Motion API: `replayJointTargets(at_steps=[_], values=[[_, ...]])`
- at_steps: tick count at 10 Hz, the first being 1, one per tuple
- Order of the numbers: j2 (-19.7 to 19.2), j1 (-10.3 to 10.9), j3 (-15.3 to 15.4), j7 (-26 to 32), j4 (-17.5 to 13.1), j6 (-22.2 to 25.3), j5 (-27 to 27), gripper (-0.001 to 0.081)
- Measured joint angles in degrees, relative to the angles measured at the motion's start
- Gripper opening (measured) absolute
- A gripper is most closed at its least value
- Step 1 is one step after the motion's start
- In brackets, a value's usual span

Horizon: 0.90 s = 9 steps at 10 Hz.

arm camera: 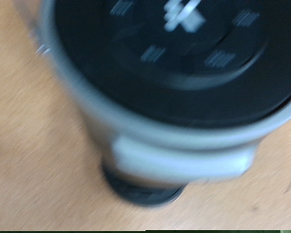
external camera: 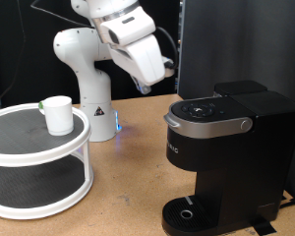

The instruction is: Make a cup of coffee with the keurig machine

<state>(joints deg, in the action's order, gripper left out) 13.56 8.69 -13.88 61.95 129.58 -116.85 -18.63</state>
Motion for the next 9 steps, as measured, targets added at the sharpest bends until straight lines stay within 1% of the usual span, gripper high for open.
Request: replayJointTargets(at_steps=[1, 2, 3, 4, 5, 6, 7, 8, 9], values=[[0.4, -0.7, -0.4, 1.2, -0.1, 2.9, 3.0, 0.0004], [0.9, -1.3, -0.9, 3.2, -0.5, 6.9, 6.3, 0.0004], [1.7, -1.9, -1.4, 4.6, -1.0, 10.0, 8.0, 0.0004], [2.5, -2.2, -1.6, 5.1, -1.3, 11.6, 8.4, 0.0004], [2.5, -2.2, -1.6, 5.1, -1.2, 11.4, 8.4, 0.0004], [2.5, -2.3, -1.4, 0.2, -0.2, 7.9, 7.7, 0.0004], [2.6, -2.4, -1.4, -4.6, 1.4, 4.4, 5.6, 0.0004], [2.8, -2.7, -1.5, -8.3, 2.5, 3.0, 3.2, 0.0004], [3.4, -3.2, -1.6, -12.1, 3.5, 2.8, 1.7, 0.0004]])
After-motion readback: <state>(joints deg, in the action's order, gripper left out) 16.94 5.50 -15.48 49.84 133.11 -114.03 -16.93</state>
